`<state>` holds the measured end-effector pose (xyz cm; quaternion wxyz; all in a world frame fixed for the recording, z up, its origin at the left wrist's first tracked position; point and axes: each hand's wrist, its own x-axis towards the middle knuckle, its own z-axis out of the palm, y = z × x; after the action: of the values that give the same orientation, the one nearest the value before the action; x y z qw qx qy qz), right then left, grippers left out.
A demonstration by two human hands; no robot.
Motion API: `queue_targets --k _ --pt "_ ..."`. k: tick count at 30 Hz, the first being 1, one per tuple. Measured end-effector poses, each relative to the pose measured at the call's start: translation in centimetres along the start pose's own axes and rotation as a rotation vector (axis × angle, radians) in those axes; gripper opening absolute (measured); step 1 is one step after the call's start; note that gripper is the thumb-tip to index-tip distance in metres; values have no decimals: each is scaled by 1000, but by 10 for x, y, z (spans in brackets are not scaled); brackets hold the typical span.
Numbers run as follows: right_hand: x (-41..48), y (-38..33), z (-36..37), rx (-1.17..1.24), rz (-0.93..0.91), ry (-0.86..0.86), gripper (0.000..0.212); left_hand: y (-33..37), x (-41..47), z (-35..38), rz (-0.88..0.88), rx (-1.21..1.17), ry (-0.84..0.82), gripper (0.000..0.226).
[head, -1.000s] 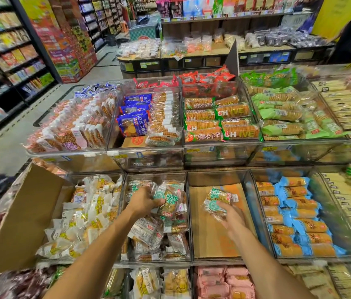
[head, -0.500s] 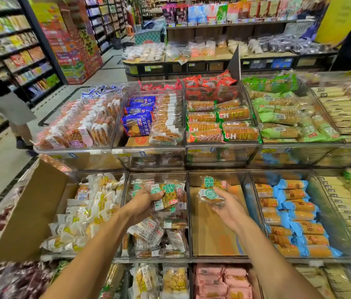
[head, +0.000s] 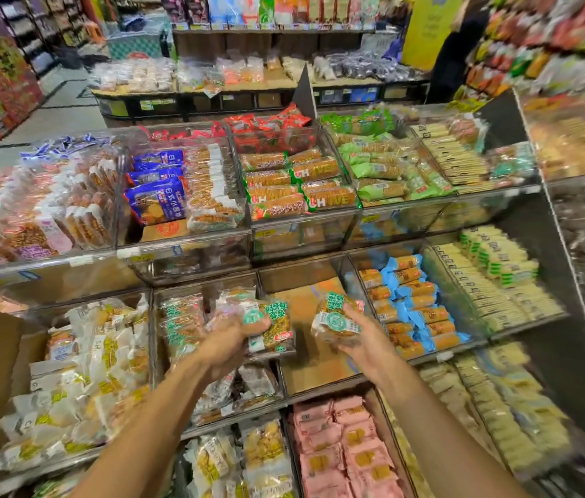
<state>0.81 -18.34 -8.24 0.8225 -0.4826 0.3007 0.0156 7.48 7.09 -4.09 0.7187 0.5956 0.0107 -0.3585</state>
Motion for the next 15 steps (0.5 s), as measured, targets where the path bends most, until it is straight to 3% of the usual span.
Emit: queue_targets --k 2,5,6,8,10,13,15 --pt "-18 7 -13 40 -20 60 43 -3 0 7 -26 22 -83 98" --pt "-52 17 -27 132 -44 144 45 -10 -1 23 -63 59 -130 50" --pt "-64 20 -33 147 -54 169 43 -14 -3 30 -60 70 -159 47" --pt "-88 30 -49 166 -74 208 41 -22 -8 46 -44 114 -232 72" --pt "-110 41 -69 160 -107 274 62 -31 -12 65 -41 242 -288 86" --pt "-147 54 -97 213 -129 378 82 -50 -13 95 -43 364 -377 23" --pt "-169 61 -117 253 -152 448 92 -65 -13 116 -74 410 -408 25"
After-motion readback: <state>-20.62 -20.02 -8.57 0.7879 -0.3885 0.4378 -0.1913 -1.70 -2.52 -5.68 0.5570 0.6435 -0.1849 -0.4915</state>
